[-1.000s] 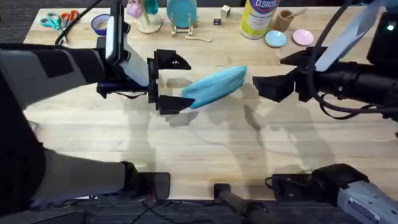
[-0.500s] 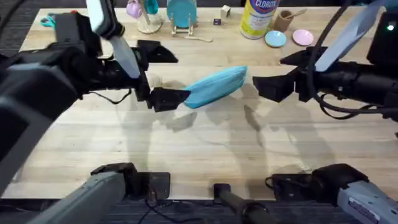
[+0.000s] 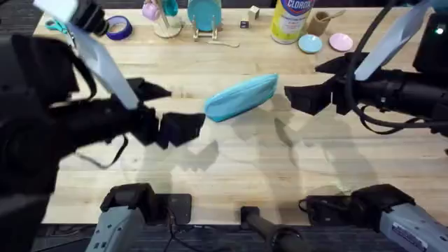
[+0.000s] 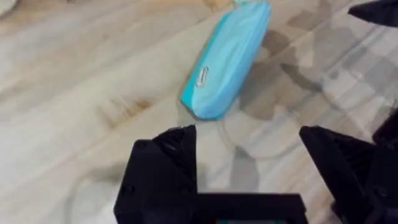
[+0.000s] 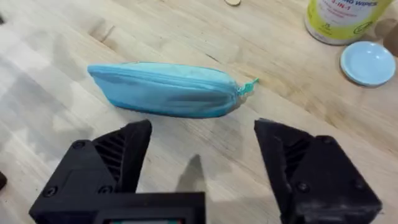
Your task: Unzip the bag, pick up the pens from the table one at a time and place them inside, then zip the bag closed.
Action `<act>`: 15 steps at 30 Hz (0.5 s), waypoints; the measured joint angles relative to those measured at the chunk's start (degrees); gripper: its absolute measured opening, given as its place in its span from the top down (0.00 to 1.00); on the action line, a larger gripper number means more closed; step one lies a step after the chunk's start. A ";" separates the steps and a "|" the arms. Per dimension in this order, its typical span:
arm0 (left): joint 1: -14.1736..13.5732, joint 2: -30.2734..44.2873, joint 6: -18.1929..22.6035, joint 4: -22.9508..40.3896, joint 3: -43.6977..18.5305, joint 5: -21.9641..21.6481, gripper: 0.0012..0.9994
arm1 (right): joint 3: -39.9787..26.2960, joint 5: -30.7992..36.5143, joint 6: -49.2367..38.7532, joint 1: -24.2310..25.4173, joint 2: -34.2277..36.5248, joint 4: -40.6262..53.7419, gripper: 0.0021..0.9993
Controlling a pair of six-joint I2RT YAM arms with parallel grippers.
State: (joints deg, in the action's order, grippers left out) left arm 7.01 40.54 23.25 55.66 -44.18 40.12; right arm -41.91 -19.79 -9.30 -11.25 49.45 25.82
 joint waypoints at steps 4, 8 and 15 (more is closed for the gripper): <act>0.00 -4.98 -1.57 4.59 0.00 -1.98 0.00 | 0.00 0.00 0.00 0.00 0.00 1.39 0.00; 0.00 -7.15 -3.11 4.86 0.00 -2.70 0.00 | 0.00 0.00 0.00 0.00 0.02 2.71 0.00; 0.00 -7.33 -4.63 5.07 0.00 -3.26 0.00 | 0.00 0.00 -0.01 0.00 0.01 2.95 0.00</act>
